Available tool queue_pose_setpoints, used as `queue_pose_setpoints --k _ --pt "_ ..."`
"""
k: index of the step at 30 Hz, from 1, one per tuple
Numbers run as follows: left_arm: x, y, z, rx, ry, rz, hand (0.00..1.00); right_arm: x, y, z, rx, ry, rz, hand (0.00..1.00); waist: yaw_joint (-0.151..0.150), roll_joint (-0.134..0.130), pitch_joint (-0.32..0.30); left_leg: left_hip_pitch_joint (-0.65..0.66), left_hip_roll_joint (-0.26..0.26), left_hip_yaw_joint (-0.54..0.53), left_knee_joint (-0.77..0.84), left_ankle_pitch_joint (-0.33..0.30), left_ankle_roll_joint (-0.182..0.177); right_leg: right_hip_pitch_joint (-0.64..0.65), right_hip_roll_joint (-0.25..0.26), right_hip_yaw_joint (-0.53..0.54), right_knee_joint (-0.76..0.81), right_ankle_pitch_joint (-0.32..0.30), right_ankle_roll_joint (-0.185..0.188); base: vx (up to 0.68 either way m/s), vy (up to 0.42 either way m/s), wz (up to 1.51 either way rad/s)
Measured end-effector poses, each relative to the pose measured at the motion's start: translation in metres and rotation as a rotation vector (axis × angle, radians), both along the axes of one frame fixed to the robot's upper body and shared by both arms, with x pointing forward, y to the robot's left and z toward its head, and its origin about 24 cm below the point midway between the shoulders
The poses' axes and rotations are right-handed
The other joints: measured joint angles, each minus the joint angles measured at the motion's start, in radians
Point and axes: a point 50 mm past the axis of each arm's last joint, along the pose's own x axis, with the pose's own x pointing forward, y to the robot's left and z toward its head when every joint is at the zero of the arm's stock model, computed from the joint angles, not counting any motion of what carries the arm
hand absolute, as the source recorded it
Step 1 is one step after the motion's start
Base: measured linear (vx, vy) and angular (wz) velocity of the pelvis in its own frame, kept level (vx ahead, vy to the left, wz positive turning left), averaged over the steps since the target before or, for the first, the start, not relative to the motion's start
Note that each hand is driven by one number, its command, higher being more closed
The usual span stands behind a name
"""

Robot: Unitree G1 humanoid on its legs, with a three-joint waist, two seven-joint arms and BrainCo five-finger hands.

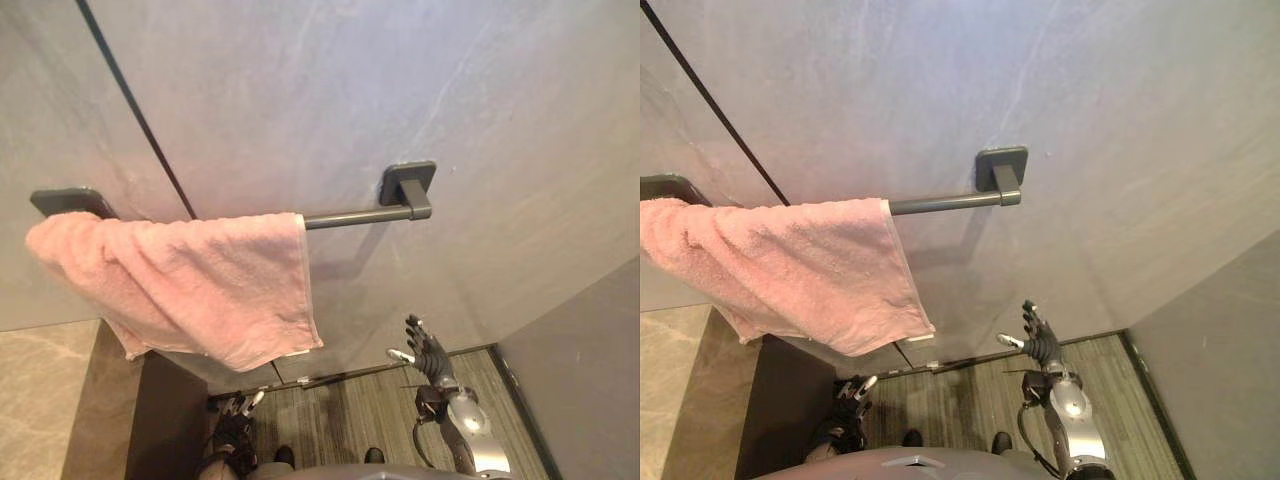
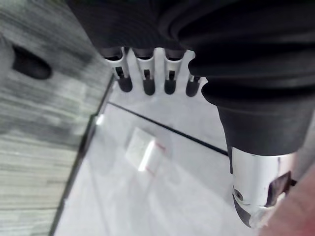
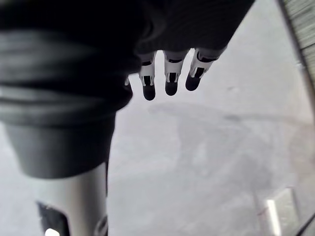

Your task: Organize washtable

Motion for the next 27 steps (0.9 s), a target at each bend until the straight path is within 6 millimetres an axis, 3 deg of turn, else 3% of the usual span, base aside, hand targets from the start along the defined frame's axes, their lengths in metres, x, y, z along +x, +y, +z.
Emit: queue_pose_setpoints --k 4,9,18,21,23,27 --pt "0.009 0.005 0.017 -0.025 -0.134 0.038 0.0 0.009 0.013 0.03 0.025 -0.159 0.067 0.0 0.004 0.001 0.0 -0.002 -0.013 -0.002 -0.006 -0.001 0.002 0.012 -0.011 -0.002 -0.033 0.015 0.006 0.04 0.04 0.02" --pt "0.0 0.006 0.028 -0.051 -0.193 0.049 0.0 0.014 0.016 0.057 0.066 -0.28 0.09 0.0 0.006 0.001 0.001 -0.028 -0.019 -0.009 -0.001 0.0 0.005 0.004 -0.017 -0.009 -0.055 0.03 0.009 0.0 0.018 0.05" --pt "-0.006 0.006 0.032 -0.066 -0.208 0.028 0.0 0.017 0.024 0.084 0.117 -0.381 0.163 0.0 0.01 0.006 0.003 -0.041 -0.016 -0.033 0.01 0.003 0.009 0.006 -0.015 -0.024 -0.054 0.036 0.002 -0.03 -0.003 0.05" --pt "-0.014 0.006 0.027 -0.07 -0.17 0.032 0.0 0.023 0.031 0.101 0.15 -0.45 0.205 0.0 0.011 0.01 0.004 -0.052 -0.015 -0.038 0.007 0.005 0.008 0.006 -0.014 -0.027 -0.054 0.038 0.0 -0.05 -0.003 0.04" --pt "-0.029 0.005 0.011 -0.08 -0.072 0.045 0.0 0.031 0.041 0.124 0.166 -0.563 0.25 0.0 0.013 0.015 0.001 -0.05 -0.015 -0.043 -0.001 0.013 0.008 0.007 -0.015 -0.033 -0.054 0.039 0.0 -0.01 -0.007 0.07" --pt "-0.056 0.002 -0.017 -0.071 0.146 0.013 0.0 0.037 0.055 0.139 0.221 -0.635 0.311 0.0 0.028 0.016 0.001 -0.028 -0.018 -0.055 -0.023 0.033 0.005 0.014 -0.012 -0.047 -0.055 0.039 0.0 0.02 -0.009 0.1"
